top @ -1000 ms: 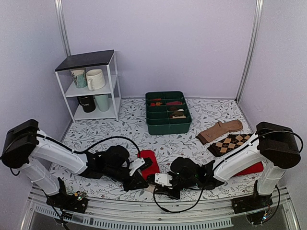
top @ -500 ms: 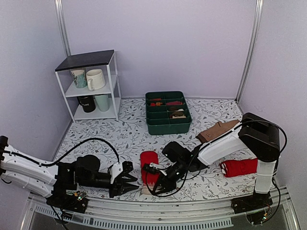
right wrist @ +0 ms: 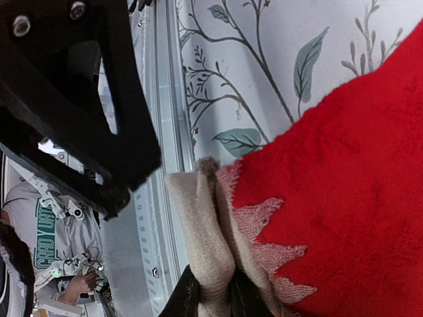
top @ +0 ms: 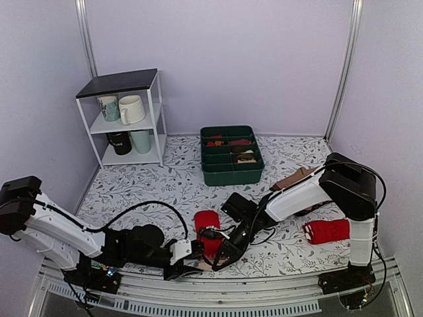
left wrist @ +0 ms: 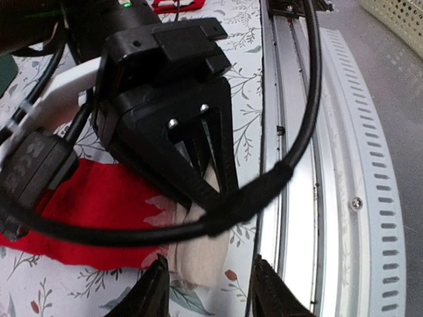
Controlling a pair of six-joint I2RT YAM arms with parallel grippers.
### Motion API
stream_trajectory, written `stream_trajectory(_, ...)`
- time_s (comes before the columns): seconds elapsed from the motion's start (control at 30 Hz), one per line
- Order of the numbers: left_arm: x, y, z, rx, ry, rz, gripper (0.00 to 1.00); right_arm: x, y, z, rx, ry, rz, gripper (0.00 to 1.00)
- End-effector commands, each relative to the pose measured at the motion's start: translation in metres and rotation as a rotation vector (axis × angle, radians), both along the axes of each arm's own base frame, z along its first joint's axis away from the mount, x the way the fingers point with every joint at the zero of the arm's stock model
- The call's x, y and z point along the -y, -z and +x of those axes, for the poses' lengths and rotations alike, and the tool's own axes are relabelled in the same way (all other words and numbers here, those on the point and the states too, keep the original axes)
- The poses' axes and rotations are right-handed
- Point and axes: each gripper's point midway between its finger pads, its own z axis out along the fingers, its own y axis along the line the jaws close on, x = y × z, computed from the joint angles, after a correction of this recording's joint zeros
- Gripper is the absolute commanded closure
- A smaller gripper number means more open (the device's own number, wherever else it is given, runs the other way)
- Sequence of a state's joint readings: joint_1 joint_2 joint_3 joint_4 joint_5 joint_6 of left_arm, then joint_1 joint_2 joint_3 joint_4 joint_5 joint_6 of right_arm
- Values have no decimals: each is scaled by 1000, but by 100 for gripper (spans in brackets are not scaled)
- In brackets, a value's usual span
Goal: Roll the socks
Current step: Roll a pair of socks at the center of the board.
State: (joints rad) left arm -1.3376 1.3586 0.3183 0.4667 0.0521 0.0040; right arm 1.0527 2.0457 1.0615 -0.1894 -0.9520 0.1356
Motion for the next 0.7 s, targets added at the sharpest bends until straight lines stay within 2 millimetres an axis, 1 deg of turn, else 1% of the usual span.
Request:
stream_trajectory(0.0,24,-8,-4,69,67,-29,56,53,61,-19,-66,24,-338,87)
stream_trajectory(0.1,27,-9,-6,81,83,-38,55,52,61,-18,-68,20,-337,87)
stream_trajectory(0.37,23,10,-11,40,96,8,56,52,60,-18,-89,24,-334,87)
stream_trajectory(0.57,25,15,-12,42,111,15,60,48,58,-16,-99,28,-327,88)
stream_trajectory(0.67,25,20,-11,38,110,31,60,47,58,-16,-99,30,-330,87)
